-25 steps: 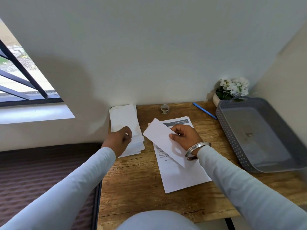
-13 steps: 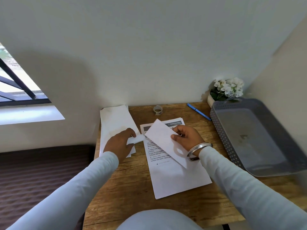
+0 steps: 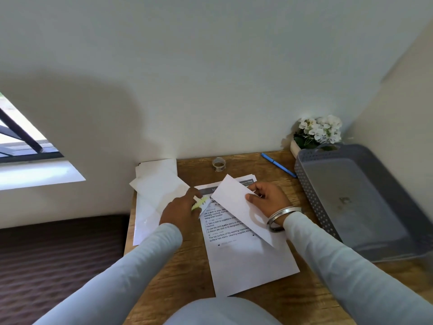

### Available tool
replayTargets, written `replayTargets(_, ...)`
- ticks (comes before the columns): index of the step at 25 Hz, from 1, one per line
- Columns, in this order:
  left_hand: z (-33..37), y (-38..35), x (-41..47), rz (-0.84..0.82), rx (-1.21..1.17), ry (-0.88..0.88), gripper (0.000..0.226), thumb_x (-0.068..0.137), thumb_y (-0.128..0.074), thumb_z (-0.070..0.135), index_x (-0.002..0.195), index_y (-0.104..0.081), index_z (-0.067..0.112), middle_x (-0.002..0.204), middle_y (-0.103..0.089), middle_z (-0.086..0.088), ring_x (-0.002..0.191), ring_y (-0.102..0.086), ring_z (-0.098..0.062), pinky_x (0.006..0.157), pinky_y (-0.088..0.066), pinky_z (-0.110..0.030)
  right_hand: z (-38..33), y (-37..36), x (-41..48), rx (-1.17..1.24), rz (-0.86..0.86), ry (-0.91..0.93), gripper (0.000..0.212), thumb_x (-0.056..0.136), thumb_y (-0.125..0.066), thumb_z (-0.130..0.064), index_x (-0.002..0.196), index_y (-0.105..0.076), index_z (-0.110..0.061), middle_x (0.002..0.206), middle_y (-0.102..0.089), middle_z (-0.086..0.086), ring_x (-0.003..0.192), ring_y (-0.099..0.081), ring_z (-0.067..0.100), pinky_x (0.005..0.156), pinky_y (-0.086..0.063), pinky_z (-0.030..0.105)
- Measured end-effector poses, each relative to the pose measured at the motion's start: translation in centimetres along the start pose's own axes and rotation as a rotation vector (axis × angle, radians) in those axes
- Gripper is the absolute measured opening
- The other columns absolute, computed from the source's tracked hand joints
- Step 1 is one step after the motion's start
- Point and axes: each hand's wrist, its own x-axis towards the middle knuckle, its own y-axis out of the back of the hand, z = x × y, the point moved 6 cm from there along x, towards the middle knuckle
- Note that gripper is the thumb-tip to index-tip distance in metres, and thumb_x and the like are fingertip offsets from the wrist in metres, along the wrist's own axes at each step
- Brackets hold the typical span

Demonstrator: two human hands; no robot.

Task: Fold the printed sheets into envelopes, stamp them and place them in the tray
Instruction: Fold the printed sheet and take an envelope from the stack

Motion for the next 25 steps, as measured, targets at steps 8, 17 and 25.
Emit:
replayTargets(8, 1.4, -1.0, 1.1, 0.003, -0.049, 0.05, 0.037, 0.09, -0.066, 0.026, 0.112, -0.04, 0.038, 0.098, -0.069, 0.005, 0.076, -0.064, -0.019, 0.07, -0.057, -0.035, 0.0, -0.7, -0.9, 0.043, 0.027, -0.035, 0.021, 0.088, -0.072, -0.021, 0.108, -0.069, -0.03, 0.09, -0.066, -0.005, 0.079, -0.061, 0.011, 0.064, -0.044, 0.021)
replayTargets(17, 1.6, -1.5, 1.7, 0.008, -0.155, 0.147, 0.035, 0.085, -0.063, 0.019, 0.106, -0.046, 0.042, 0.099, -0.07, 0.005, 0.08, -0.066, -0.022, 0.072, -0.061, -0.041, -0.6, -2.5, -1.2, 0.005, 0.056, -0.057, 0.022, 0.089, -0.07, -0.021, 0.109, -0.067, -0.03, 0.087, -0.063, -0.005, 0.08, -0.061, 0.015, 0.071, -0.05, 0.027)
replayTargets(25, 1.6, -1.5, 1.8, 0.037, -0.184, 0.168, 0.037, 0.085, -0.063, 0.02, 0.103, -0.044, 0.046, 0.099, -0.072, 0.006, 0.079, -0.067, -0.021, 0.073, -0.061, -0.041, -0.9, -4.3, -1.7, 0.011, -0.07, -0.053, 0.022, 0.088, -0.07, -0.023, 0.108, -0.067, -0.032, 0.09, -0.068, -0.005, 0.083, -0.065, 0.013, 0.075, -0.053, 0.028)
